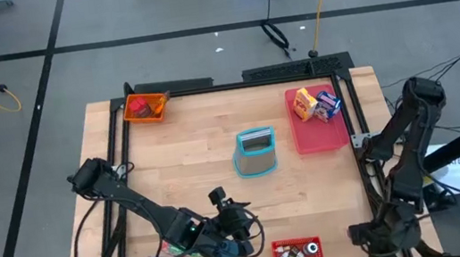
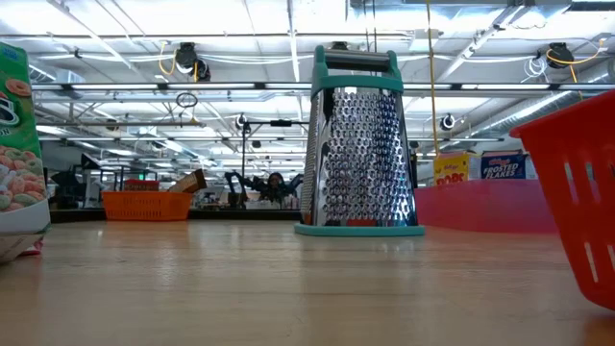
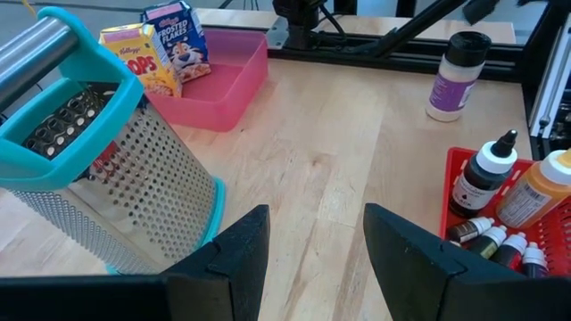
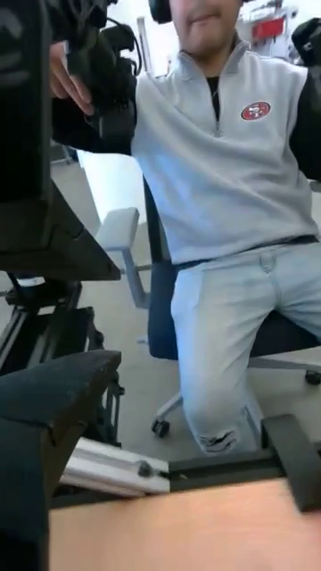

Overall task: Pick & Place Kitchen Items
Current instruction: Put the purple seasoning bottle into the orange bin

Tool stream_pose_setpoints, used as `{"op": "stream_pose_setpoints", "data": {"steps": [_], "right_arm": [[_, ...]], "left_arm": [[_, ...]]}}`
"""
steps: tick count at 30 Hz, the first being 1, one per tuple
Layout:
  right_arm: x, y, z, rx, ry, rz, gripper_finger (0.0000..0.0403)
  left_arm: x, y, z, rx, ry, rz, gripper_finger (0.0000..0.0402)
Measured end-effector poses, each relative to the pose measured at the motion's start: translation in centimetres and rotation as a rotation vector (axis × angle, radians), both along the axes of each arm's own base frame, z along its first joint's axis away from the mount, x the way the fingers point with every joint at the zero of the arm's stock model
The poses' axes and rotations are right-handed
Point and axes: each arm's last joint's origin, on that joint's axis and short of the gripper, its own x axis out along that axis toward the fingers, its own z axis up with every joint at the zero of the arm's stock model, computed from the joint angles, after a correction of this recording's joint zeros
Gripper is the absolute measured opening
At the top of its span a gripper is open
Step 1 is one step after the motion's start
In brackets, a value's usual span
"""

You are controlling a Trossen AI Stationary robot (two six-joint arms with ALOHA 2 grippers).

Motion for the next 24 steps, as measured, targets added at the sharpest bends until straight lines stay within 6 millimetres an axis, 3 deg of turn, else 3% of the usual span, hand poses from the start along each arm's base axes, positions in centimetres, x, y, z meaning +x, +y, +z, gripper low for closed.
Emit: {"op": "stream_pose_setpoints", "data": {"steps": [8,24], "right_arm": [[-0.4,-1.0,-2.2,0.129,-0.033,-0.017,0.0123],[-0.5,-1.0,-2.4,0.159,-0.023,-0.043,0.0121]], "left_arm": [[0.1,0.0,0.0,0.0,-0.005,-0.002,0.0184],[0.4,0.4,0.1,-0.005,-0.012,0.012,0.0184]]}}
